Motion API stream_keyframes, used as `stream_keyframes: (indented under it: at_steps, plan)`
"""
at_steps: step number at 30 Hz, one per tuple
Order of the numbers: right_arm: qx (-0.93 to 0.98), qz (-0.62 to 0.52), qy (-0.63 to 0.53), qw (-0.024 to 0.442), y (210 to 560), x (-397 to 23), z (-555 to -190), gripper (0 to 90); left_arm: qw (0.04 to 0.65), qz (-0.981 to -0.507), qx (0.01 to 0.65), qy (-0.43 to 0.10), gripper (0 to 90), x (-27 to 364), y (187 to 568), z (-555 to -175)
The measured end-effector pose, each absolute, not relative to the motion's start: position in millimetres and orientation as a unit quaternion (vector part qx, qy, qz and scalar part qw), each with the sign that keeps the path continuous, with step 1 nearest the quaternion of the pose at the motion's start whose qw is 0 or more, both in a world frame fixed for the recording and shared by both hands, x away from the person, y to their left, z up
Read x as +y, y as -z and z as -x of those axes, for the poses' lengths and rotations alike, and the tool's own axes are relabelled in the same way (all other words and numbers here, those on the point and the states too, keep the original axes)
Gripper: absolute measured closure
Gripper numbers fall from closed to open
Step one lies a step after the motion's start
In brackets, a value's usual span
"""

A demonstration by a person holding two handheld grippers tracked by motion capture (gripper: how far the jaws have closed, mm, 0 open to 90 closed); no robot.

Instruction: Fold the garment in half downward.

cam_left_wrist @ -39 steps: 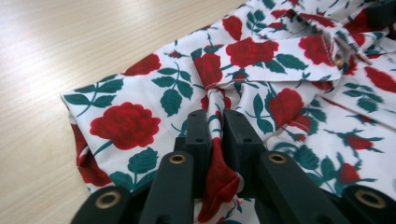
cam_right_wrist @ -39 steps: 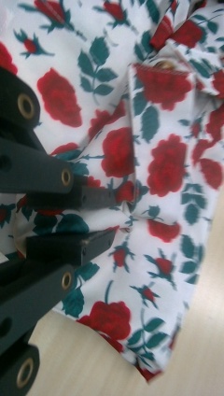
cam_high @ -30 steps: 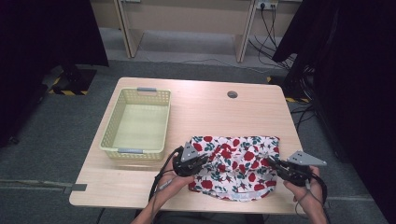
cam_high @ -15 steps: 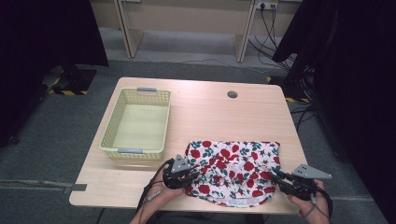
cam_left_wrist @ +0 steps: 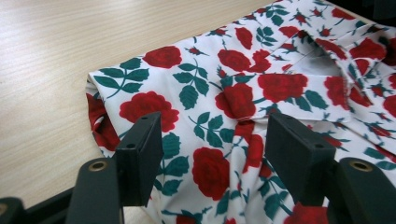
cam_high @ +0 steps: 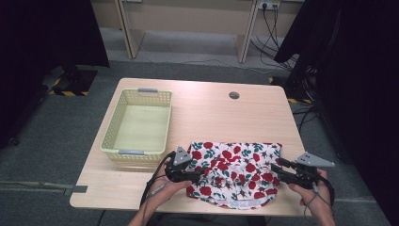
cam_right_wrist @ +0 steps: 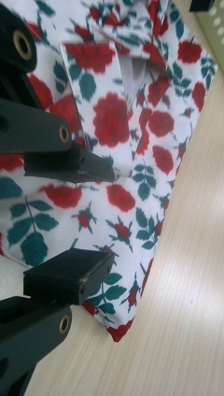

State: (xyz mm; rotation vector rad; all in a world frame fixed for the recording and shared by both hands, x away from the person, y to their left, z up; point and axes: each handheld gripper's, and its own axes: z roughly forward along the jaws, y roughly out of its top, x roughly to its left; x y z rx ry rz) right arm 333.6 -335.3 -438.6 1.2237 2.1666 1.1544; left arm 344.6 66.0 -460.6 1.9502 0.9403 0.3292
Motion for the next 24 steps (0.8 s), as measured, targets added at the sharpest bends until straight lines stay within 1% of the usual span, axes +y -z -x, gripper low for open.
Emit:
stream_keyframes:
  at_steps: [4, 10, 15, 18, 24]
  plan:
    - [0.775, -0.447, -0.4, 0.198, 445.6, -335.3, -342.4, 52.1, 0.451, -0.791, 0.388, -0.142, 33.3, 67.2, 464.2, -346.6]
    - [0.774, -0.45, -0.398, 0.198, 450.3, -334.7, -341.4, 49.6, 0.448, -0.787, 0.399, -0.146, 30.3, 76.7, 466.6, -342.7]
    - [0.765, -0.459, -0.402, 0.203, 449.5, -335.6, -338.1, 39.1, 0.437, -0.787, 0.408, -0.151, 23.7, 87.9, 471.6, -336.8]
    - [0.761, -0.466, -0.403, 0.206, 449.7, -335.4, -333.3, 32.2, 0.437, -0.788, 0.409, -0.149, 22.1, 96.4, 473.1, -331.3]
    - [0.757, -0.467, -0.405, 0.211, 450.7, -337.6, -321.3, 29.6, 0.43, -0.789, 0.413, -0.147, 21.3, 111.0, 477.0, -320.6]
